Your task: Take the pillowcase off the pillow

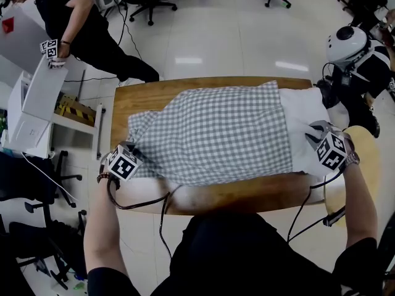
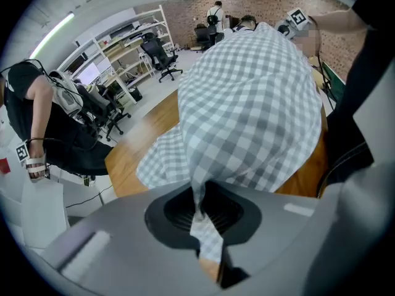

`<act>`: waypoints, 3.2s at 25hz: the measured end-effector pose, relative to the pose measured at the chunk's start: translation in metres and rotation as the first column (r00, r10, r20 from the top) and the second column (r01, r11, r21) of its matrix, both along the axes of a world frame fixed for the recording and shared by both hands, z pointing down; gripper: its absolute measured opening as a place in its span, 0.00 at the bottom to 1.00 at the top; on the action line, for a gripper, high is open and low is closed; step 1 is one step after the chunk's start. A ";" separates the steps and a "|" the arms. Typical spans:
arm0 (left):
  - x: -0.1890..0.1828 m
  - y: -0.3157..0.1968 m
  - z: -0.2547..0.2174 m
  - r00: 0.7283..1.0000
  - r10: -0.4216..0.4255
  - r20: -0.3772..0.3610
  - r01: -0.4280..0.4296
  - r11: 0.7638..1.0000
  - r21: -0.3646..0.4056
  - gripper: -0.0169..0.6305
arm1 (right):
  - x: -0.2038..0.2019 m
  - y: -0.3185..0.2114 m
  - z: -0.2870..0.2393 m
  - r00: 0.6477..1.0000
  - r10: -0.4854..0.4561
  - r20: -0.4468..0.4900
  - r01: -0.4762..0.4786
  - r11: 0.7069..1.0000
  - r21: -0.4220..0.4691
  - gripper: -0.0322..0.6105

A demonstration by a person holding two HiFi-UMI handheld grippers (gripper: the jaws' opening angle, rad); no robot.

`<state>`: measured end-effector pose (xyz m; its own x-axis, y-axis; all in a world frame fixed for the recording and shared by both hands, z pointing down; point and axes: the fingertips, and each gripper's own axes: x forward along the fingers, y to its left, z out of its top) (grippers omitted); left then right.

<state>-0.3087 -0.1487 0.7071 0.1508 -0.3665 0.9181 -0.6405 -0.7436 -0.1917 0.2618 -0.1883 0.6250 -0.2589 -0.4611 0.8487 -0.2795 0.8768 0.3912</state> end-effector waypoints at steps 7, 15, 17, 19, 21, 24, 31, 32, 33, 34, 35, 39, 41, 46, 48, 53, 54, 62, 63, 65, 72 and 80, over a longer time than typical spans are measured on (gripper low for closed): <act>0.037 -0.001 -0.025 0.990 0.137 -0.035 -0.137 0.991 0.010 0.41 | -0.018 0.016 -0.034 0.998 -0.057 0.019 0.057 0.998 -0.031 0.41; 0.103 -0.006 -0.052 0.950 0.304 -0.075 -0.304 0.953 0.016 0.58 | -0.063 0.022 -0.075 0.984 -0.158 0.077 0.162 0.986 -0.050 0.56; 0.117 -0.008 -0.050 0.938 0.340 -0.071 -0.340 0.940 0.007 0.59 | -0.071 0.018 -0.067 0.983 -0.176 0.061 0.179 0.982 -0.059 0.57; 0.128 -0.009 -0.044 0.927 0.372 -0.056 -0.373 0.928 -0.010 0.60 | -0.076 0.015 -0.053 0.982 -0.186 0.039 0.188 0.979 -0.078 0.58; 0.136 -0.009 -0.033 0.918 0.394 -0.042 -0.396 0.918 -0.035 0.61 | -0.078 0.013 -0.040 0.982 -0.187 0.028 0.188 0.977 -0.101 0.58; 0.141 -0.011 -0.013 0.913 0.408 -0.030 -0.409 0.909 -0.080 0.61 | -0.079 0.009 -0.024 0.983 -0.179 0.027 0.181 0.975 -0.127 0.59; 0.133 -0.021 0.019 0.901 0.433 -0.033 -0.432 0.885 -0.174 0.61 | -0.090 -0.002 -0.001 0.983 -0.176 0.051 0.182 0.970 -0.165 0.59; 0.134 -0.021 0.022 0.898 0.438 -0.038 -0.437 0.880 -0.186 0.61 | -0.089 -0.003 0.002 0.983 -0.176 0.055 0.183 0.969 -0.168 0.59; 0.135 -0.021 0.024 0.895 0.444 -0.040 -0.442 0.874 -0.200 0.61 | -0.088 -0.004 0.005 0.983 -0.176 0.059 0.183 0.968 -0.171 0.59; 0.134 -0.021 0.026 0.892 0.451 -0.039 -0.448 0.867 -0.217 0.61 | -0.086 -0.005 0.008 0.982 -0.176 0.061 0.184 0.968 -0.173 0.59; 0.133 -0.021 0.029 0.888 0.458 -0.035 -0.453 0.859 -0.237 0.61 | -0.085 -0.007 0.010 0.982 -0.176 0.063 0.184 0.967 -0.175 0.59; 0.121 -0.026 0.040 0.880 0.475 -0.025 -0.462 0.840 -0.286 0.61 | -0.089 -0.015 0.012 0.982 -0.176 0.066 0.186 0.965 -0.184 0.59; 0.117 -0.031 0.046 0.873 0.487 -0.015 -0.469 0.833 -0.293 0.61 | -0.095 -0.020 0.013 0.982 -0.180 0.065 0.189 0.964 -0.187 0.59; 0.109 -0.039 0.063 0.847 0.530 0.023 -0.492 0.801 -0.341 0.61 | -0.097 -0.031 0.009 0.982 -0.183 0.054 0.191 0.962 -0.196 0.59; 0.101 -0.050 0.067 0.850 0.526 0.016 -0.489 0.801 -0.346 0.61 | -0.106 -0.043 0.006 0.980 -0.190 0.054 0.197 0.961 -0.193 0.59; 0.100 -0.061 0.080 0.841 0.541 0.014 -0.501 0.788 -0.357 0.61 | -0.110 -0.053 0.013 0.978 -0.200 0.052 0.206 0.960 -0.191 0.59; 0.101 -0.062 0.083 0.839 0.544 0.013 -0.503 0.785 -0.362 0.61 | -0.110 -0.054 0.015 0.978 -0.201 0.052 0.207 0.959 -0.191 0.59; 0.097 -0.066 0.092 0.823 0.568 0.033 -0.519 0.773 -0.365 0.59 | -0.112 -0.058 0.023 0.978 -0.202 0.052 0.208 0.959 -0.191 0.59; 0.096 -0.066 0.091 0.821 0.570 0.036 -0.519 0.772 -0.366 0.57 | -0.113 -0.057 0.022 0.978 -0.202 0.051 0.208 0.959 -0.191 0.58; 0.097 -0.066 0.090 0.821 0.570 0.037 -0.519 0.772 -0.368 0.49 | -0.112 -0.057 0.024 0.978 -0.203 0.051 0.209 0.959 -0.192 0.55; 0.096 -0.064 0.080 0.857 0.514 0.028 -0.480 0.817 -0.319 0.11 | -0.108 -0.053 0.019 0.978 -0.202 0.054 0.209 0.963 -0.171 0.31; 0.089 -0.057 0.046 0.909 0.416 -0.021 -0.409 0.883 -0.230 0.05 | -0.097 -0.044 0.007 0.983 -0.182 0.019 0.183 0.977 -0.111 0.10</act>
<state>-0.2197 -0.2054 0.7535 0.2164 -0.0607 0.9744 -0.2631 -0.9648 -0.0016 0.1645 -0.2323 0.6318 -0.3379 -0.3076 0.8895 -0.1136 0.9515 0.2859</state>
